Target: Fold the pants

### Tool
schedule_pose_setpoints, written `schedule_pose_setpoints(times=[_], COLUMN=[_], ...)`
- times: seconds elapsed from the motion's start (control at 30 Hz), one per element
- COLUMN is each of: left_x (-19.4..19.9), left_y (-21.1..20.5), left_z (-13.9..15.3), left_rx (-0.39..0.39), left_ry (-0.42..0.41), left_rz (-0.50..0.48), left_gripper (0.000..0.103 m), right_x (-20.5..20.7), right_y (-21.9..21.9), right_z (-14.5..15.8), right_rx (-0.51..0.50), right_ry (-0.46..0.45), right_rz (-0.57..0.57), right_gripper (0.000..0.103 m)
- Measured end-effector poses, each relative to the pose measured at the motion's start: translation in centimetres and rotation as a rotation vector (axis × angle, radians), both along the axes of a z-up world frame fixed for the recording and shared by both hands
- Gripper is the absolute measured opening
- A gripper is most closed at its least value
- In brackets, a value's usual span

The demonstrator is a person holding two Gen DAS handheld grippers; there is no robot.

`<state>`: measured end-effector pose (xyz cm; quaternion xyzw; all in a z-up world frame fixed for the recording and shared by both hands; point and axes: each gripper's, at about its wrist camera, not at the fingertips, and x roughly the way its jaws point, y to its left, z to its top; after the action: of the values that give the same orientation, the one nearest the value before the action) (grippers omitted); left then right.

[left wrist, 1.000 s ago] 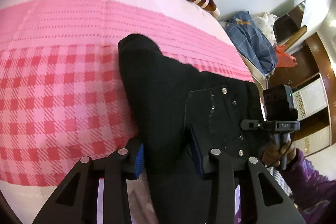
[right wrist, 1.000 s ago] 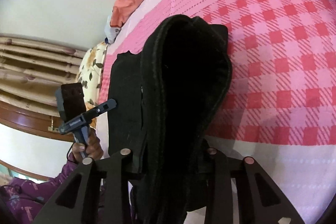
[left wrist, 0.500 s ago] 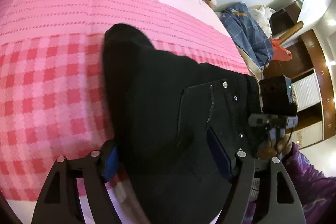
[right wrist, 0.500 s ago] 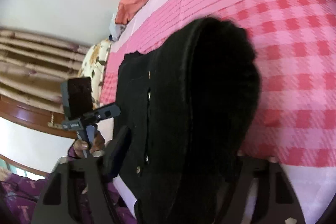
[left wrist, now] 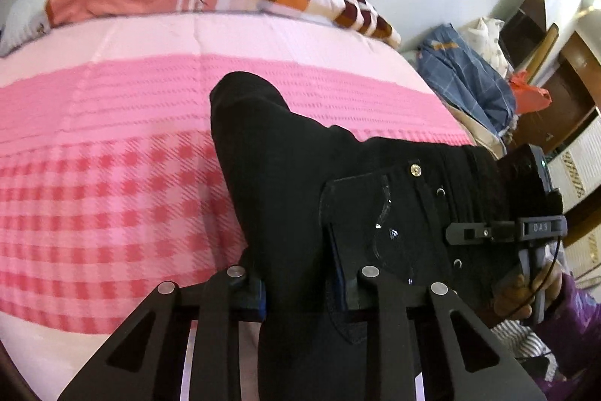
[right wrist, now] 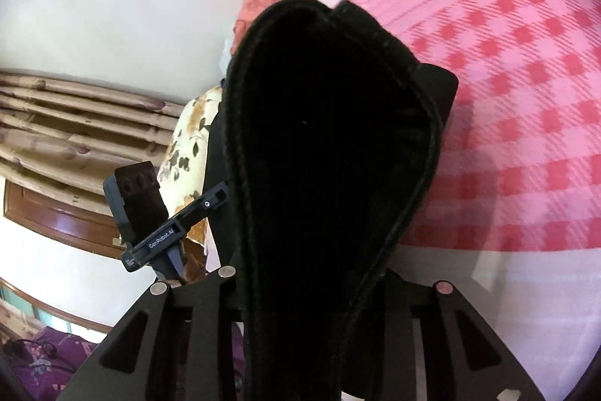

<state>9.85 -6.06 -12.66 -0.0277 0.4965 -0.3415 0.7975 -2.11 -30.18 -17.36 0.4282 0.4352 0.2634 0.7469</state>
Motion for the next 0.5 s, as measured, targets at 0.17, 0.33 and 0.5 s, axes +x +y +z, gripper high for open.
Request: schedule_pose_setpoints(times=[0.17, 0.33, 0.5], left_x=[-0.4, -0.3, 0.5], left_y=[1.3, 3.6, 6.2], left_z=[2.2, 3.3, 4.0], left_rx=[0.069, 0.091, 0.100], left_ry=[-0.097, -0.142, -0.165], left_rz=[0.029, 0.068, 0.112], left_gripper=[0.026, 0.026, 0.026], right_x=[1.0, 2.8, 5.0], right_y=[1.9, 4.0, 6.5], right_z=[1.1, 2.2, 2.9], right_rx=[0.011, 0.003, -0.006], right_ry=[-0.025, -0.040, -0.047], right_rz=[0.011, 0.038, 0.071], right_gripper=[0.030, 0.030, 0.030])
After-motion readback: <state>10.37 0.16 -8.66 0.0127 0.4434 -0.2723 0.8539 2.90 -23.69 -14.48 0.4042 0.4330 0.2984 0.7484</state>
